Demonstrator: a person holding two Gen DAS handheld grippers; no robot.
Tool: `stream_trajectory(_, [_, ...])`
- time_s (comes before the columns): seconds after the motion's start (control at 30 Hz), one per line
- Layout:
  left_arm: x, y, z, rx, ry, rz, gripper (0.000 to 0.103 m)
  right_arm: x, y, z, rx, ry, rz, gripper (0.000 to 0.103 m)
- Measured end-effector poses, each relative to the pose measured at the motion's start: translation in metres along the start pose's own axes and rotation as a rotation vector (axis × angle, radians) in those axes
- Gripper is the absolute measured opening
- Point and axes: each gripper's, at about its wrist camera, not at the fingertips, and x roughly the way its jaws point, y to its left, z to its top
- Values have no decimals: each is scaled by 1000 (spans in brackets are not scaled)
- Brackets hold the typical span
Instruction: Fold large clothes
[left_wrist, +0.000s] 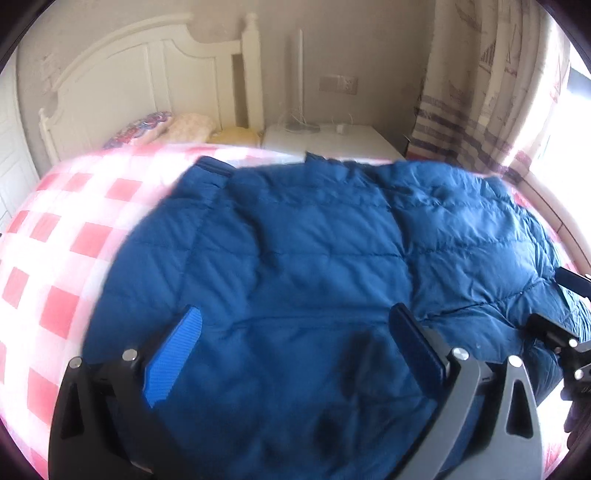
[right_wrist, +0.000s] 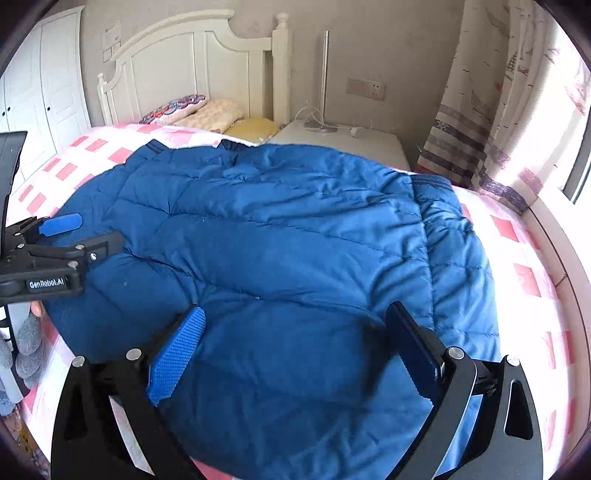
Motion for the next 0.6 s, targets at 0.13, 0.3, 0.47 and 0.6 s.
stream_trajectory(0.13, [4,55,-11,-127,25,53,101,-25,-43,-21,106,-40,-60,95])
stream_trajectory(0.3, [16,56,-19,-79,29,77,102,-4,-77,-49,235,-8,44,96])
stream_trajectory(0.47, [18,60,-20,-86,39,67,102,-2,-75,-47,244,4,44,97])
stream_trajectory(0.6, [19,61,-21,-84,38,68,102,-29,-87,-56,349,-52,94,97])
